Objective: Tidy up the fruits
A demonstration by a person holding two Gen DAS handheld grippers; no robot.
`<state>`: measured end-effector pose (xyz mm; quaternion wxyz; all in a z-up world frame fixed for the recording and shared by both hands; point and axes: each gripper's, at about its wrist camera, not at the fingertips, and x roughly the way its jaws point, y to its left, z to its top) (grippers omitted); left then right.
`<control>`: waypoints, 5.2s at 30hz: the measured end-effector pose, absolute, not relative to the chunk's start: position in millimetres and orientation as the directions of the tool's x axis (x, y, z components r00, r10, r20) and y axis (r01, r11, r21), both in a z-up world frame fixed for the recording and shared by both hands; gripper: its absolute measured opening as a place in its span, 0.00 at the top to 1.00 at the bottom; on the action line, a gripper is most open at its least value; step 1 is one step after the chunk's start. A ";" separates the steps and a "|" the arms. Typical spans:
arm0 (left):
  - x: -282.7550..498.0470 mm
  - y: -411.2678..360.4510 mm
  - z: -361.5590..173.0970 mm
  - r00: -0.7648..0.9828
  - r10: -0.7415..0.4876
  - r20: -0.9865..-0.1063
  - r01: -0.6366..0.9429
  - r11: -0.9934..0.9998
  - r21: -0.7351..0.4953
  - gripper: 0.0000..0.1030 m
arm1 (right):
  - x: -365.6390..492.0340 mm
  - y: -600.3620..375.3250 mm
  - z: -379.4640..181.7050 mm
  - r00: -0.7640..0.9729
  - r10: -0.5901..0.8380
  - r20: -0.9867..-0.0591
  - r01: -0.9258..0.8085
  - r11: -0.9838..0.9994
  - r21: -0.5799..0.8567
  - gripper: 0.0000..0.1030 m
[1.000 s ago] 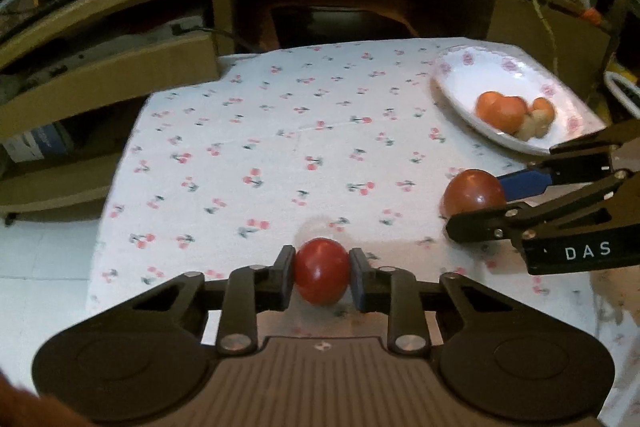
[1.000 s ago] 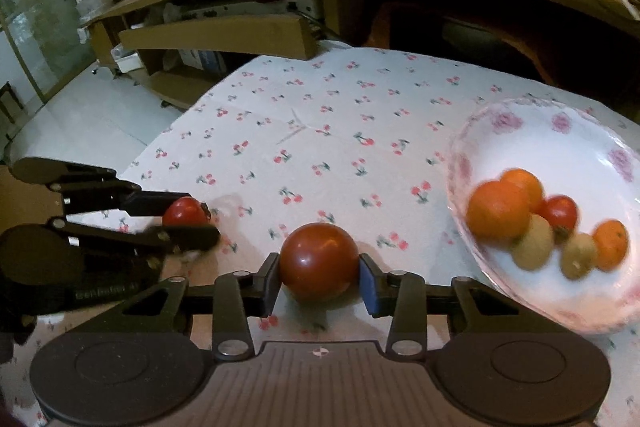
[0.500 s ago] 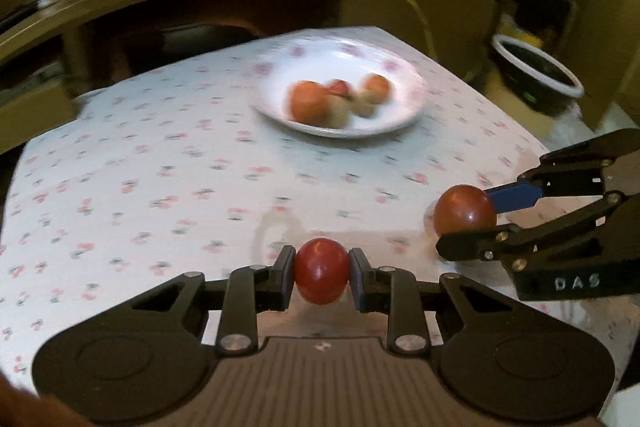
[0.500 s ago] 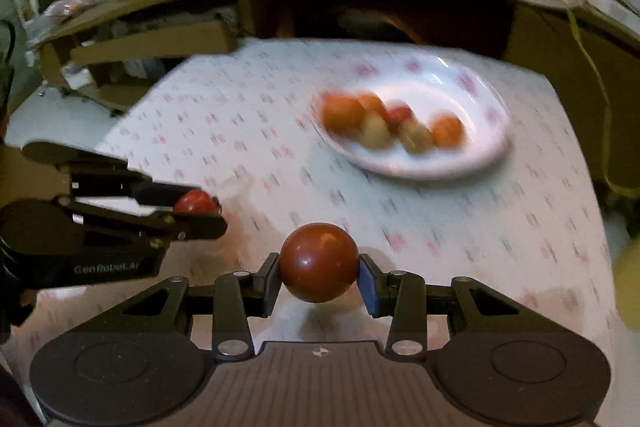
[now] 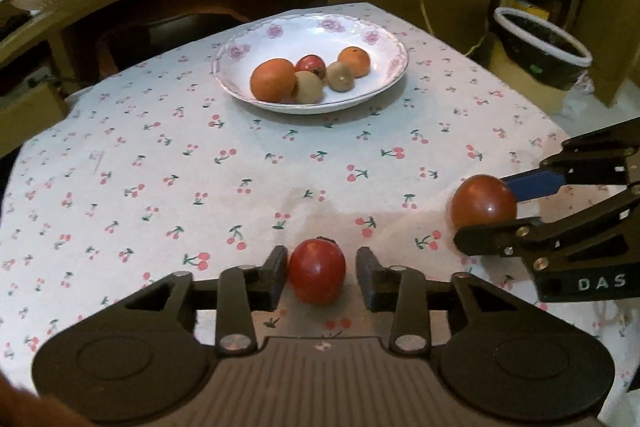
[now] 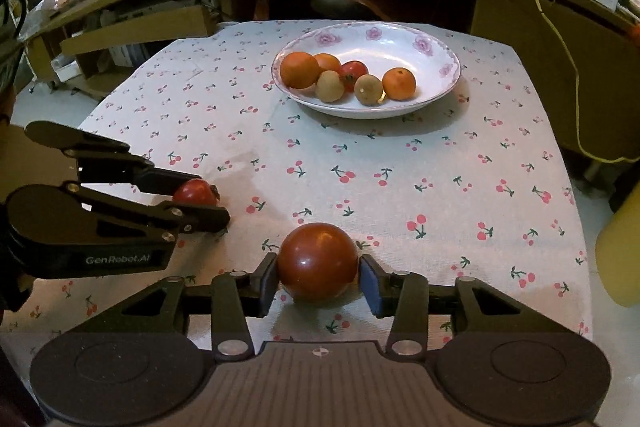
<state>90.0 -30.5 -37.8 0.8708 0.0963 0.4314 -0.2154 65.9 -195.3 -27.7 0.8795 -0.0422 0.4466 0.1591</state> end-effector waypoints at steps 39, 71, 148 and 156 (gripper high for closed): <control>163.3 -65.7 21.8 0.624 -0.300 -0.722 0.411 0.911 -0.024 0.68 | 124.0 -209.7 18.4 0.638 0.227 -0.736 -0.207 0.971 0.120 0.60; 254.2 -58.7 -8.5 0.598 -0.296 -0.745 0.318 0.941 -0.118 0.69 | 225.5 -209.1 -6.4 0.673 0.194 -0.713 -0.219 0.974 0.057 0.59; 85.4 -56.3 22.1 0.720 -0.098 -0.687 0.208 0.975 0.080 0.00 | 64.6 -223.9 29.9 0.716 0.116 -0.689 -0.067 0.993 0.098 0.44; 65.5 -50.6 23.5 0.722 -0.087 -0.687 0.198 0.977 0.084 0.00 | 46.6 -223.4 29.7 0.718 0.108 -0.688 -0.055 0.994 0.099 0.44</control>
